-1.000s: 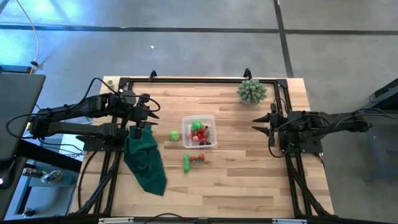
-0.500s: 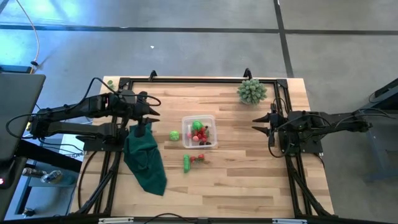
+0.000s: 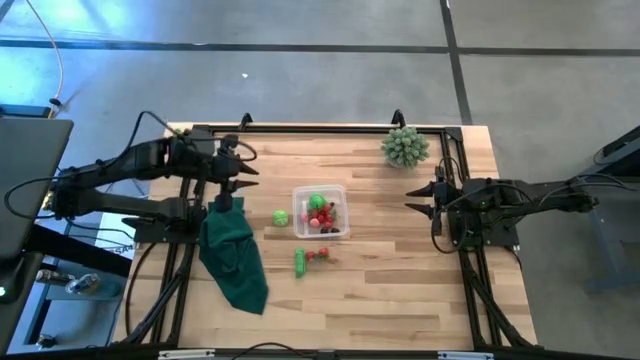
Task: Pick and placing Produce into tupperware
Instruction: Put the cabbage into the transparent bin
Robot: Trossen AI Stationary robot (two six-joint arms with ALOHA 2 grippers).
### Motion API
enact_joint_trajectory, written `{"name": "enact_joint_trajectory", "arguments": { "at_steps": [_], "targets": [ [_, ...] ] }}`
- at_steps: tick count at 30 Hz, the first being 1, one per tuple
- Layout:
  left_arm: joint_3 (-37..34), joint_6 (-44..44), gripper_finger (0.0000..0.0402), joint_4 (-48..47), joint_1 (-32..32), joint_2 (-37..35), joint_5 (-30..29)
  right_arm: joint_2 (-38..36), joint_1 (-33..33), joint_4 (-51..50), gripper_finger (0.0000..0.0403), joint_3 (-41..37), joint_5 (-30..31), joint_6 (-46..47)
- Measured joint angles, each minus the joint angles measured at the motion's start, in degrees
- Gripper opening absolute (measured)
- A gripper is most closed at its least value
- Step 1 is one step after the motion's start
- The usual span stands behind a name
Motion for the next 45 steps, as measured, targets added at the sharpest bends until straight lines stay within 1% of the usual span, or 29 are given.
{"name": "enact_joint_trajectory", "arguments": {
  "at_steps": [2, 5, 7, 9, 11, 16, 20, 25, 27, 30, 34, 38, 45],
  "targets": [
    [5.5, 1.3, 0.0106, -5.7, 0.0, 4.2, -0.8, 0.0, 0.0, -0.1, 0.0123, 0.0, 0.0, 0.0],
    [14.1, 3.5, 0.0106, -15.3, 0.0, 12.2, -3.4, 0.0, 0.0, -0.3, 0.0123, 0.0, 0.0, 0.0],
    [19.0, 3.9, 0.0106, -21.7, 0.0, 17.7, -3.5, 0.0, 0.0, -0.3, 0.0123, 0.0, 0.0, 0.0],
    [21.9, 3.9, 0.0106, -27.2, 0.0, 22.4, -2.7, 0.1, 0.0, -0.3, 0.0123, 0.0, 0.0, 0.0],
    [22.1, 3.4, 0.0106, -28.8, -0.7, 25.5, -2.7, 0.1, 0.0, -0.3, 0.0123, 0.0, 0.0, 0.0],
    [16.8, -0.5, 0.0106, -19.8, -3.8, 29.4, -4.3, 0.1, 0.0, -0.4, 0.0123, 0.0, 0.0, 0.0],
    [10.5, -6.8, 0.0106, -11.8, -6.8, 29.6, -4.7, 0.1, 0.0, -0.4, 0.0123, 0.0, 0.0, 0.0],
    [2.4, -16.2, 0.0106, -6.3, -10.9, 29.2, -8.5, 0.1, 0.0, -0.4, 0.0123, 0.0, 0.0, 0.0],
    [-1.3, -19.5, 0.0106, -2.7, -12.4, 29.3, -9.6, 0.1, 0.0, -0.4, 0.0123, 0.0, 0.0, 0.0],
    [-6.6, -22.0, 0.0106, 5.6, -14.1, 29.3, -9.9, 0.1, 0.0, -0.4, 0.0123, 0.0, 0.0, 0.0],
    [-12.1, -23.9, 0.0106, 14.1, -15.8, 29.3, -10.1, 0.1, 0.0, -0.4, 0.0123, 0.0, 0.0, 0.0],
    [-14.9, -26.1, 0.0106, 16.1, -16.9, 29.3, -11.0, 0.1, 0.0, -0.4, 0.0123, 0.0, 0.0, 0.0],
    [-16.3, -26.4, 0.0106, 15.5, -17.6, 29.0, -16.6, 0.1, 0.0, -0.4, 0.0123, 0.0, 0.0, 0.0]
  ]
}}
